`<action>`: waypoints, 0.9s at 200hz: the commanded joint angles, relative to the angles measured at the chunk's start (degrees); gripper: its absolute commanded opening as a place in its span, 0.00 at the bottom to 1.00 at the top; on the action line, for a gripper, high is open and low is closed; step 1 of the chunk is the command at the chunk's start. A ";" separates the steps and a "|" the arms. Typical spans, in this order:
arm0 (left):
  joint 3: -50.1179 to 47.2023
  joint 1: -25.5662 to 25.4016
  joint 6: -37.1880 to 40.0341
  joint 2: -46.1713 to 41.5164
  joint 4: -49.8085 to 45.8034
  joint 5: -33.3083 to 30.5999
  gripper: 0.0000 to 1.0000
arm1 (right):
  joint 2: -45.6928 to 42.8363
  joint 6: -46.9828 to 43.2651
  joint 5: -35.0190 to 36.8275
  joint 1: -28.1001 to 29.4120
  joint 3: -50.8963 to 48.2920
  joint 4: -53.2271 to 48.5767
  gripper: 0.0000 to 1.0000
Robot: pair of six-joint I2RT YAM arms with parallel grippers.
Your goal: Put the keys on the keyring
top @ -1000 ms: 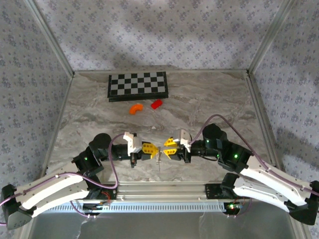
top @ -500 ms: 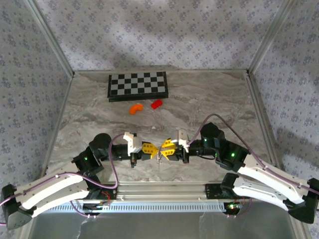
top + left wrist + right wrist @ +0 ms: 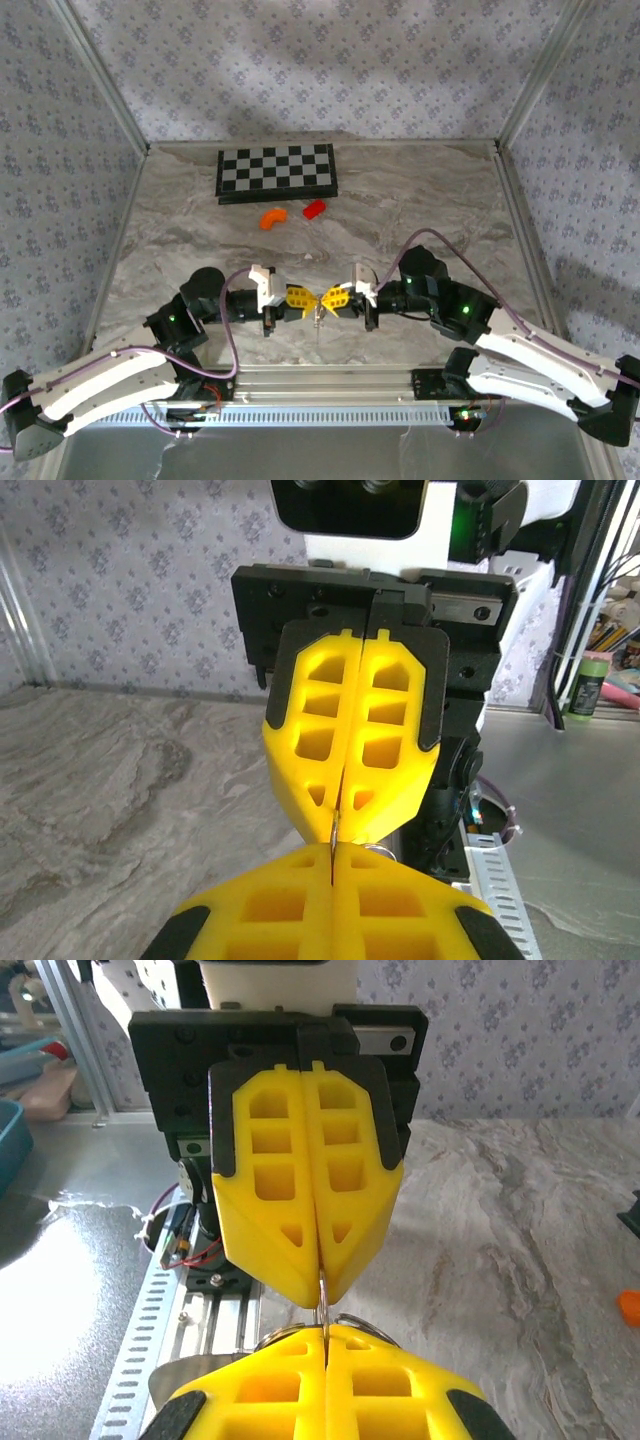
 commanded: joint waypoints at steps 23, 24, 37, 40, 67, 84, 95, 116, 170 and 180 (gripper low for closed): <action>7.95 -0.23 4.36 1.60 -13.82 -7.53 0.18 | 6.69 -5.83 9.31 0.90 13.00 -20.22 0.00; 8.13 -0.23 4.45 1.71 -14.00 -7.56 0.18 | 6.95 -5.96 9.49 0.90 13.29 -20.67 0.00; 9.82 -0.23 5.28 2.75 -16.70 -8.06 0.20 | 9.56 -7.39 10.93 0.99 16.45 -24.97 0.00; 10.12 -0.23 5.46 3.02 -17.16 -8.18 0.20 | 10.05 -7.71 11.05 0.98 17.07 -25.30 0.00; 11.73 -0.32 6.40 4.14 -18.62 -8.10 0.22 | 12.65 -8.50 10.80 0.90 21.19 -30.75 0.00; 11.73 -0.27 6.73 4.44 -18.51 -8.42 0.23 | 13.73 -9.44 9.42 0.82 22.92 -32.43 0.00; 11.70 -0.32 6.88 4.61 -18.40 -8.38 0.23 | 14.08 -9.87 8.02 0.66 23.57 -32.83 0.00; 11.51 -0.33 7.08 4.90 -18.46 -8.06 0.23 | 14.99 -9.63 5.79 0.11 24.39 -33.07 0.00; 10.90 -0.30 7.14 5.32 -16.52 -3.82 0.25 | 15.99 -9.26 3.61 -0.25 25.88 -32.37 0.00; 10.80 -0.31 7.04 5.41 -16.22 -3.47 0.25 | 15.94 -9.04 3.30 -0.24 25.88 -32.27 0.00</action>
